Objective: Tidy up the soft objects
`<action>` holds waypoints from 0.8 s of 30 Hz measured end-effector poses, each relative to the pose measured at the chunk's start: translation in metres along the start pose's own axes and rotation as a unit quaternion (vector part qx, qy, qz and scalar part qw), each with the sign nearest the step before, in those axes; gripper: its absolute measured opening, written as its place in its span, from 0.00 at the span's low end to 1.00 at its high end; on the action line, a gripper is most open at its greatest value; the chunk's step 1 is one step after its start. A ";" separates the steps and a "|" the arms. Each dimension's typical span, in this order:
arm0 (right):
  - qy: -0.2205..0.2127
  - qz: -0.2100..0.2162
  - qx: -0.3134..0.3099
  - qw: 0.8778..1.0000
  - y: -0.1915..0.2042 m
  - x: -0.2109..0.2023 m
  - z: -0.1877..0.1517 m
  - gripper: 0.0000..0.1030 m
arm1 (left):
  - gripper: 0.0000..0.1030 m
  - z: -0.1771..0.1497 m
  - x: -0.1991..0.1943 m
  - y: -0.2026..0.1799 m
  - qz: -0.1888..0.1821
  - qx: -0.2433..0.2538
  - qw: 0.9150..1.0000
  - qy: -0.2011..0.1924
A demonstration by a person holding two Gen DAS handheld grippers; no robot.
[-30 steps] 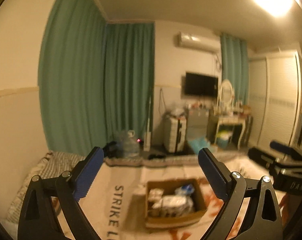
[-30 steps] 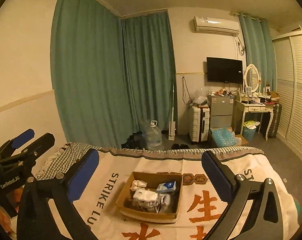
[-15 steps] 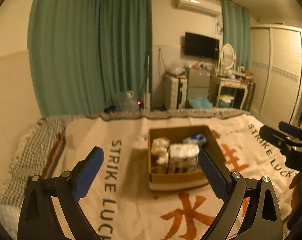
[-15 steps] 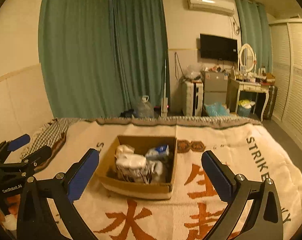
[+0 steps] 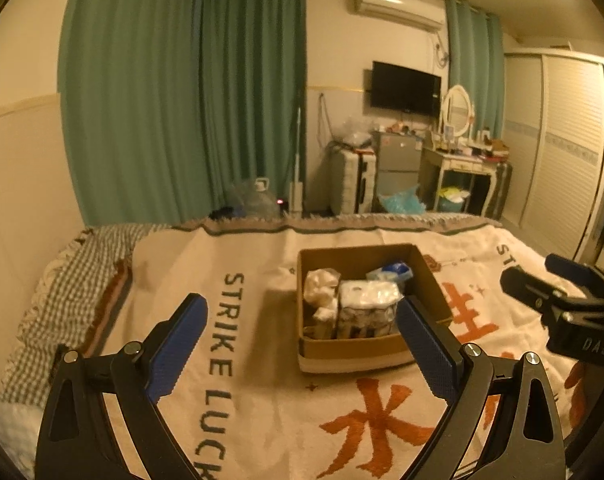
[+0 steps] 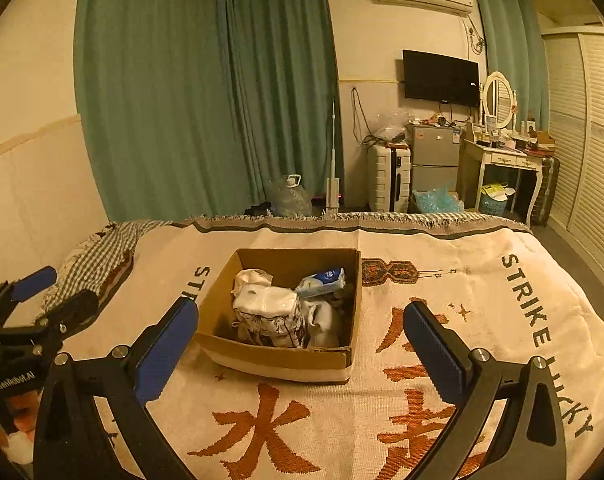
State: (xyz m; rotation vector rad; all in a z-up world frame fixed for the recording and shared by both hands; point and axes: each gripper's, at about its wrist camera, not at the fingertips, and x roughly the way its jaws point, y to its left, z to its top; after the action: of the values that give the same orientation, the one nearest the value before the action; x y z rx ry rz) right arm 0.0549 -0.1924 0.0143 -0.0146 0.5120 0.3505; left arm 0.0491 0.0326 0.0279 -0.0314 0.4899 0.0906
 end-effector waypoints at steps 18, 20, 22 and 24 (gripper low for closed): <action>0.012 0.003 0.000 1.000 0.006 0.008 -0.002 1.00 | 0.94 -0.005 0.007 0.001 -0.010 0.002 1.000 0.021; 0.013 0.002 0.000 1.000 0.006 0.008 -0.002 1.00 | 0.94 -0.005 0.008 0.001 -0.012 0.002 1.000 0.025; 0.014 0.001 0.001 1.000 0.006 0.008 -0.002 1.00 | 0.94 -0.006 0.009 0.001 -0.014 0.004 1.000 0.026; 0.014 0.000 0.003 1.000 0.006 0.008 -0.002 1.00 | 0.94 -0.007 0.008 0.000 -0.015 0.005 1.000 0.025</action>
State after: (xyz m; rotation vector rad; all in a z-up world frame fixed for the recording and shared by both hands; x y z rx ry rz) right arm 0.0588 -0.1844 0.0089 -0.0146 0.5415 0.3497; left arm 0.0535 0.0331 0.0182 -0.0315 0.5392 0.0584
